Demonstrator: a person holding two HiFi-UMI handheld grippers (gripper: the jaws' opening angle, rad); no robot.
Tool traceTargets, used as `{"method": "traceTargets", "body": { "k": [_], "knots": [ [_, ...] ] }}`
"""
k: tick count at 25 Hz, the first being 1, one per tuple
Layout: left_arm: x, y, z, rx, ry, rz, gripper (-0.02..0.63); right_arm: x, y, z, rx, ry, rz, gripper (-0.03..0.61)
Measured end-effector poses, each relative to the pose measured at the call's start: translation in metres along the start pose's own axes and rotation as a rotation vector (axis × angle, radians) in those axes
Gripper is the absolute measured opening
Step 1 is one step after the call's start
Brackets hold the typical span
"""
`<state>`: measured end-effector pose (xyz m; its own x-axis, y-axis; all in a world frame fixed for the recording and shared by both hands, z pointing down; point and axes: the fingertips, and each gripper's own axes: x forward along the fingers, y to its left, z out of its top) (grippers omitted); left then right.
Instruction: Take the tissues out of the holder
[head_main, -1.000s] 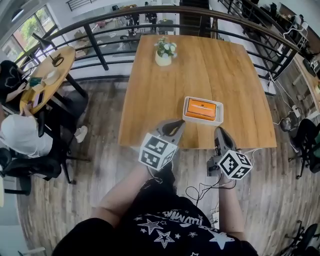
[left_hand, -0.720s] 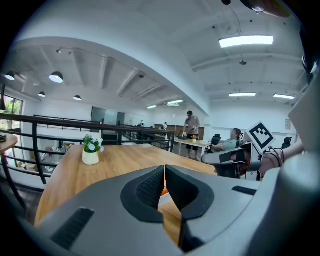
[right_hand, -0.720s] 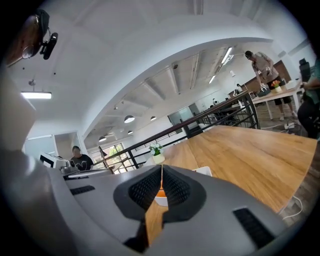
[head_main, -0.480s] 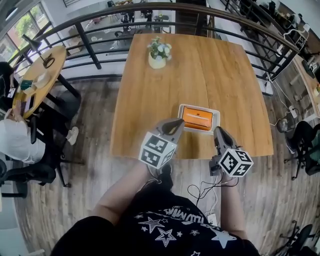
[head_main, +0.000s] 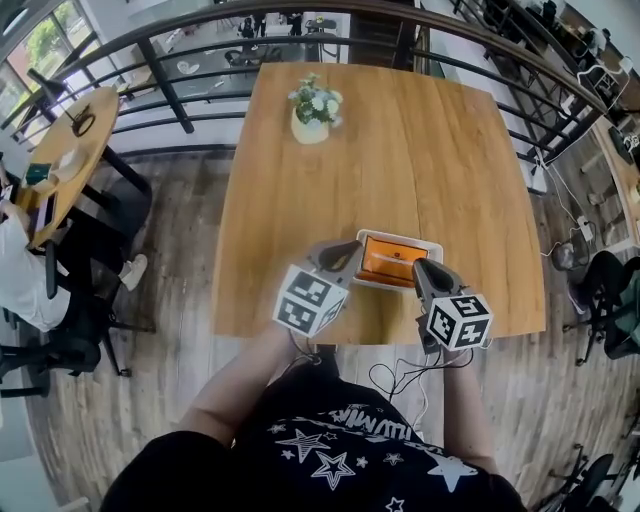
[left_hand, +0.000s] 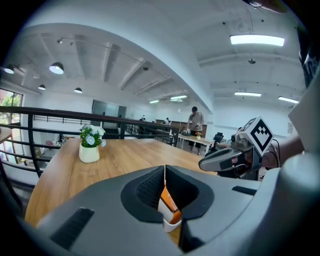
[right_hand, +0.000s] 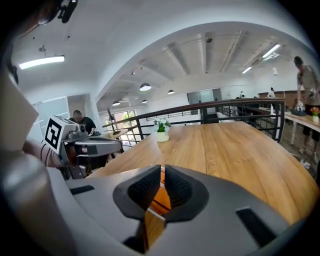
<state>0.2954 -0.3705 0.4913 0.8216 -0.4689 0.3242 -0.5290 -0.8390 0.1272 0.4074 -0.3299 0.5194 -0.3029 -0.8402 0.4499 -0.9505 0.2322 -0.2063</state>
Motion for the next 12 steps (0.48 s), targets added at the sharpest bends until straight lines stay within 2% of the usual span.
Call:
{"method": "traceTargets", "body": {
  "k": [3, 5, 12],
  "knots": [
    [0.008, 0.015, -0.002, -0.005, 0.011, -0.004, 0.018, 0.019, 0.005, -0.004, -0.032, 0.063, 0.055, 0.031],
    [0.014, 0.022, -0.006, -0.016, 0.017, -0.009, 0.018, 0.029, 0.008, -0.011, -0.077, 0.117, 0.093, 0.198],
    [0.034, 0.037, -0.011, -0.022, 0.025, -0.033, 0.018, 0.053, 0.007, -0.028, -0.331, 0.282, 0.150, 0.306]
  ]
}}
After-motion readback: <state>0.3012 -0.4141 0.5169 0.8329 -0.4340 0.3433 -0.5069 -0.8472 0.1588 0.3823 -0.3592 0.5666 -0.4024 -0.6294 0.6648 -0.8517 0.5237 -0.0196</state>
